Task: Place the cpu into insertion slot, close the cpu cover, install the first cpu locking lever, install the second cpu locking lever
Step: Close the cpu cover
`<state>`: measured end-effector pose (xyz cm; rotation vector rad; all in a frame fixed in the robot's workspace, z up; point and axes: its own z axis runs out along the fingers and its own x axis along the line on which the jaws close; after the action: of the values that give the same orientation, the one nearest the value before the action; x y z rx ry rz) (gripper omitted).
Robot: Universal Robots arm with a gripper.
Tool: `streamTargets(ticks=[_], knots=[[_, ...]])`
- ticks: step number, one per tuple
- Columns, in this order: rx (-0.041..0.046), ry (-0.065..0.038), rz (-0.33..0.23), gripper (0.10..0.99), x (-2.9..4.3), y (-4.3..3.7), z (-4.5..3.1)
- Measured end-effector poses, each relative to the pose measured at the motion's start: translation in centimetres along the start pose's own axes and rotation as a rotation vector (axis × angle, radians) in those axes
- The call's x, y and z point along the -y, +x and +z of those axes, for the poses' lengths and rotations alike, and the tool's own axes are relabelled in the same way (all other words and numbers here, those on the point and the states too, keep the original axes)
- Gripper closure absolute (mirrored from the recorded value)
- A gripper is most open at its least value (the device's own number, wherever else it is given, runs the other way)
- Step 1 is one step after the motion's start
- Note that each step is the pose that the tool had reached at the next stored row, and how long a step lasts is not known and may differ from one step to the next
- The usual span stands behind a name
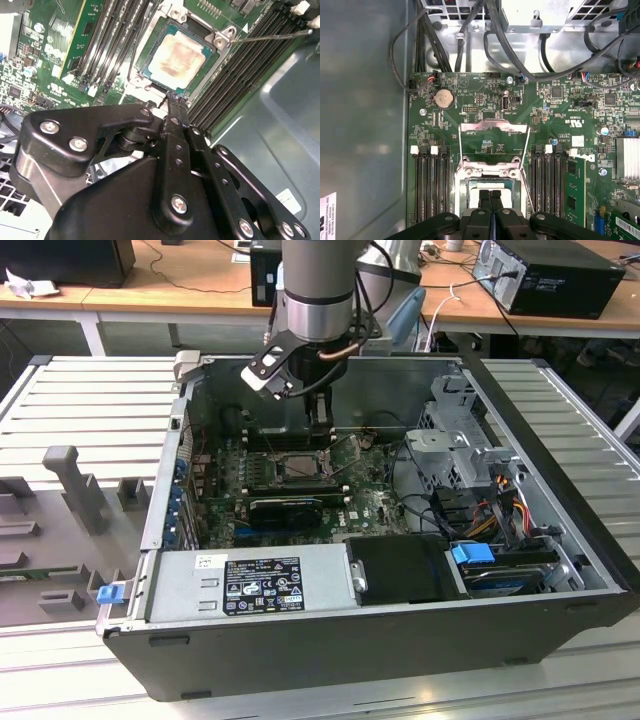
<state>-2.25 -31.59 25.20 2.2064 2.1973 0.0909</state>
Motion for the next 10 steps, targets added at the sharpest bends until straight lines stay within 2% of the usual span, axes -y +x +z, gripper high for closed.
streamTargets(ticks=[8, 10], knots=[[0.0001, 0.000, 0.000, 0.980, -1.08, 0.02, -0.04], [0.0001, 0.000, 0.000, 0.980, -1.10, 0.03, -0.23]])
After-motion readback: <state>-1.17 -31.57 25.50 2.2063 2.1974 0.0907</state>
